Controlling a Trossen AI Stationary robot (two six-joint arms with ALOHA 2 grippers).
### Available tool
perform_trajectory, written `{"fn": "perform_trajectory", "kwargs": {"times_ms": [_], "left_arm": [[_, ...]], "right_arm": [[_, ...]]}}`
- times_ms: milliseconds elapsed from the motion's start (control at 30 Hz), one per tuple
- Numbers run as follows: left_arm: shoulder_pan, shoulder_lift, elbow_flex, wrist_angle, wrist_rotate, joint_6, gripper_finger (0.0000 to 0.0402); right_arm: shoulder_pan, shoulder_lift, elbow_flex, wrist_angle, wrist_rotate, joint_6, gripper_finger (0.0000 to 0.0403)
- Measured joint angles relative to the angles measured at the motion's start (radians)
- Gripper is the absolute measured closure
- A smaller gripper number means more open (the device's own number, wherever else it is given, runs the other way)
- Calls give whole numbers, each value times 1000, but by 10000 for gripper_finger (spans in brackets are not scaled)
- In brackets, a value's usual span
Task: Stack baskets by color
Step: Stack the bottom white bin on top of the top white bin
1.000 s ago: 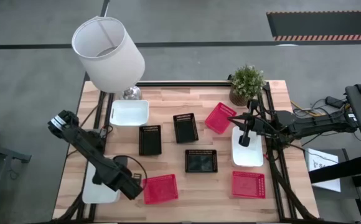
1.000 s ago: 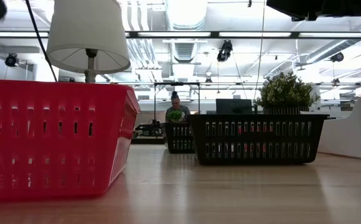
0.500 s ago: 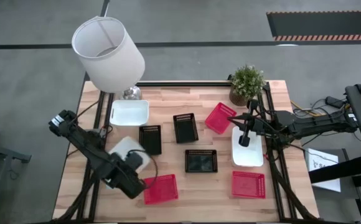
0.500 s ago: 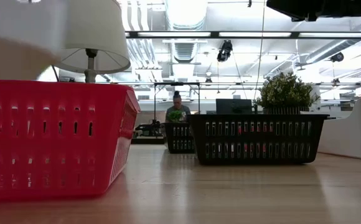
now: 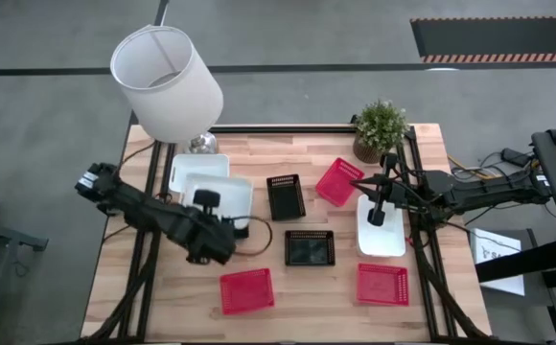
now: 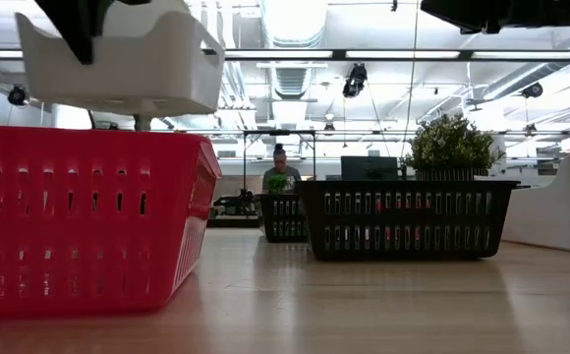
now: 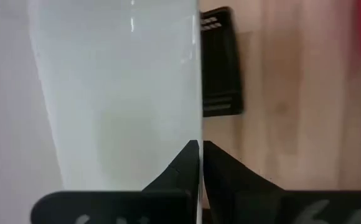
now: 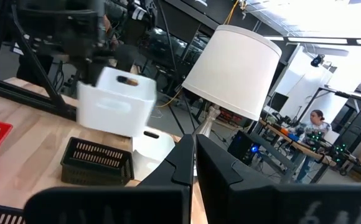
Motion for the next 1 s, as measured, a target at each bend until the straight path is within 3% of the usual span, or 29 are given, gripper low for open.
{"fn": "perform_trajectory", "kwargs": {"times_ms": [267, 433, 733, 1000], "left_arm": [[126, -249, -159, 44, -21, 83, 401], [192, -363, -276, 129, -22, 230, 401], [345, -453, -410, 149, -20, 336, 401], [449, -480, -457, 201, -15, 439, 401]], "right_arm": [[0, 0, 0, 0, 0, 5, 394], [0, 0, 0, 1, 0, 5, 394], [0, 0, 0, 2, 0, 6, 394], [0, 0, 0, 2, 0, 6, 394]]}}
